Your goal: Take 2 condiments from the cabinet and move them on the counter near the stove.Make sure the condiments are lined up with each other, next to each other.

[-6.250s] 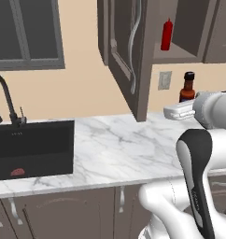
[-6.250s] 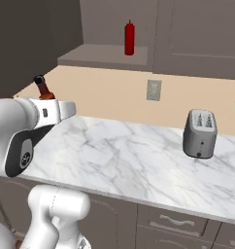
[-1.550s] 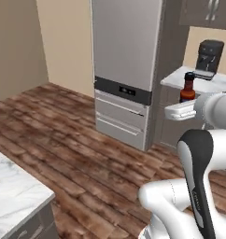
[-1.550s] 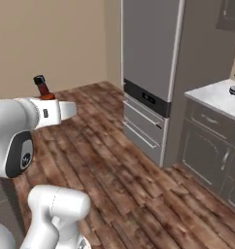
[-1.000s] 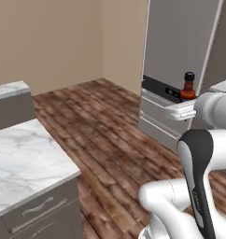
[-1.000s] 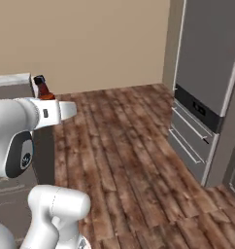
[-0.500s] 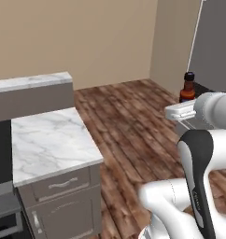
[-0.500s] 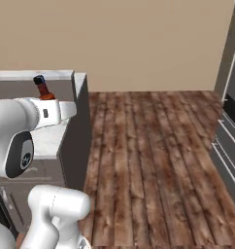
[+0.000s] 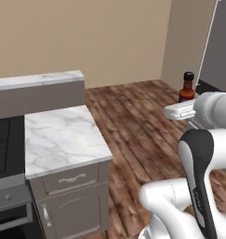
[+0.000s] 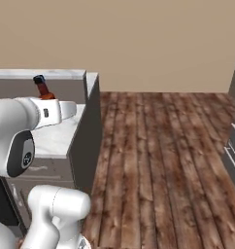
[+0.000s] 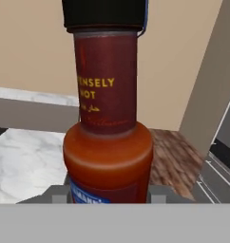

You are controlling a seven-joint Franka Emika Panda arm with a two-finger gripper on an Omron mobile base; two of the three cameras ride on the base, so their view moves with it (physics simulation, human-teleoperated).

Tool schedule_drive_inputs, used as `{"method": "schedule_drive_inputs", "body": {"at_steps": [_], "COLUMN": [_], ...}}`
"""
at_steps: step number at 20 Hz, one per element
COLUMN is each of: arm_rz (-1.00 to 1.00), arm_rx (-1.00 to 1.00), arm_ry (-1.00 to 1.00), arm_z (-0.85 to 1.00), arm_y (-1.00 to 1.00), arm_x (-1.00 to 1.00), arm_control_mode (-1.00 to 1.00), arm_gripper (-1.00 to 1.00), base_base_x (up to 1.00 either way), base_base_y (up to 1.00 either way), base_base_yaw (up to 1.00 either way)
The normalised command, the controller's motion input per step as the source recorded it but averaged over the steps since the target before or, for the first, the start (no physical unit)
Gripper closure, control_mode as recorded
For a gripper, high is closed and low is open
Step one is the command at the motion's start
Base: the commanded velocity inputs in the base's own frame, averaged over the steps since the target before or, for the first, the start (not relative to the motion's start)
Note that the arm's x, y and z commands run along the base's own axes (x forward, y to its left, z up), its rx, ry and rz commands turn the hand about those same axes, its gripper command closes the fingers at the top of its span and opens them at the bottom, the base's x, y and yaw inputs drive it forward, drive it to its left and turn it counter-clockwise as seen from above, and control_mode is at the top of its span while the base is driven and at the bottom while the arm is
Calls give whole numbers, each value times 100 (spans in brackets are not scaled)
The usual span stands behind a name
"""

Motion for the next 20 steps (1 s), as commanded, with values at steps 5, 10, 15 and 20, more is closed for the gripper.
{"method": "schedule_drive_inputs", "body": {"at_steps": [5,10,15,20], "arm_rz": [0,0,0,0], "arm_rx": [0,0,0,0], "arm_ry": [0,0,0,0], "arm_z": [0,0,0,0], "arm_y": [0,0,0,0], "arm_x": [0,0,0,0], "arm_control_mode": [100,100,100,100], "arm_gripper": [100,100,100,100], "base_base_x": [0,0,0,0], "base_base_y": [75,67,41,38], "base_base_yaw": [0,2,9,7]}}
